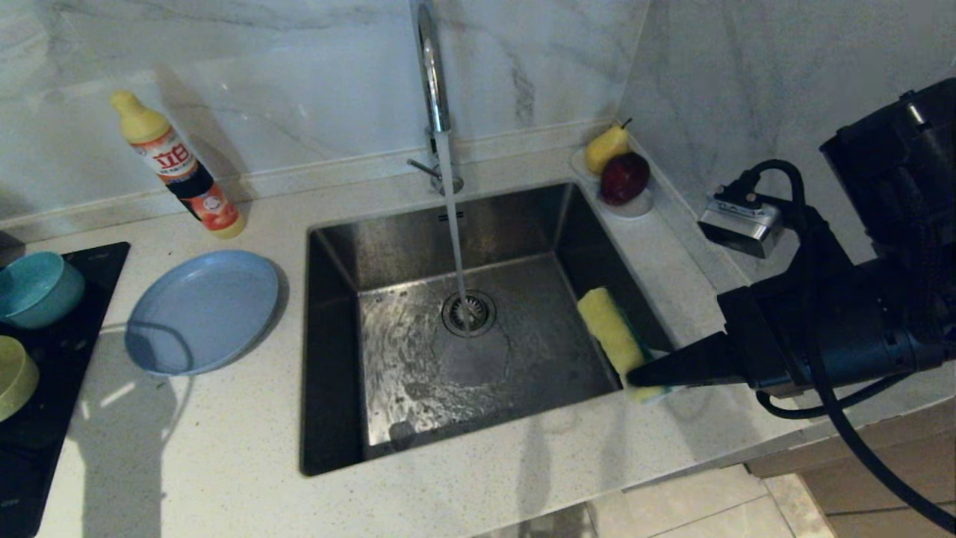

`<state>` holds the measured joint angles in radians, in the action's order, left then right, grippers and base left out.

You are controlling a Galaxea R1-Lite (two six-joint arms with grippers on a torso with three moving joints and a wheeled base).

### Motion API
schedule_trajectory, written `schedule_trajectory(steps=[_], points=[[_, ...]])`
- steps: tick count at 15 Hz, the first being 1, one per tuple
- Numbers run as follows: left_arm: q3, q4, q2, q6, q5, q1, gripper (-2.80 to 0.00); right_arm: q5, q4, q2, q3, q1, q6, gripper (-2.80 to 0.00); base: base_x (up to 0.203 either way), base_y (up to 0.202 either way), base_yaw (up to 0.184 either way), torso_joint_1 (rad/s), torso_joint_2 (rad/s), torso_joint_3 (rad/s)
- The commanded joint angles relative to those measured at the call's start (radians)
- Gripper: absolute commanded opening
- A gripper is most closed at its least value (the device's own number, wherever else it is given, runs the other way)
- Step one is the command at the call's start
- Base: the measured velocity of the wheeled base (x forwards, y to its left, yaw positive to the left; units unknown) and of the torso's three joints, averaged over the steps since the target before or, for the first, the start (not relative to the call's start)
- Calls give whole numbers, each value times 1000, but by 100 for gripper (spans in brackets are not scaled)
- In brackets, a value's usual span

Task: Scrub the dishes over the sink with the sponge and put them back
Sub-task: Place the bowl on the table

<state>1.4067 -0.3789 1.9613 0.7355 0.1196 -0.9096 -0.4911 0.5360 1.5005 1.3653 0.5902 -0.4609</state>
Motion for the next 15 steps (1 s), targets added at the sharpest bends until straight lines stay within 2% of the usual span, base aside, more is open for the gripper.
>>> schedule_trajectory(steps=[1,3,4,11,15], points=[[27,-8,13,5,-1,0,-280,-3,2,9,-2,0,-2,-280,0,0,0,0,0,0],[44,-17,8,7,-1,0,-280,-3,4,8,-4,0,-2,-280,0,0,0,0,0,0],[42,-17,3,4,-1,0,0,-3,4,6,-5,0,-1,-280,0,0,0,0,0,0],[51,-14,-50,9,14,-14,0,-3,3,-6,-15,0,-1,-280,0,0,0,0,0,0],[79,-48,-216,16,167,-18,0,-1,2,-8,-17,0,1,-280,0,0,0,0,0,0]])
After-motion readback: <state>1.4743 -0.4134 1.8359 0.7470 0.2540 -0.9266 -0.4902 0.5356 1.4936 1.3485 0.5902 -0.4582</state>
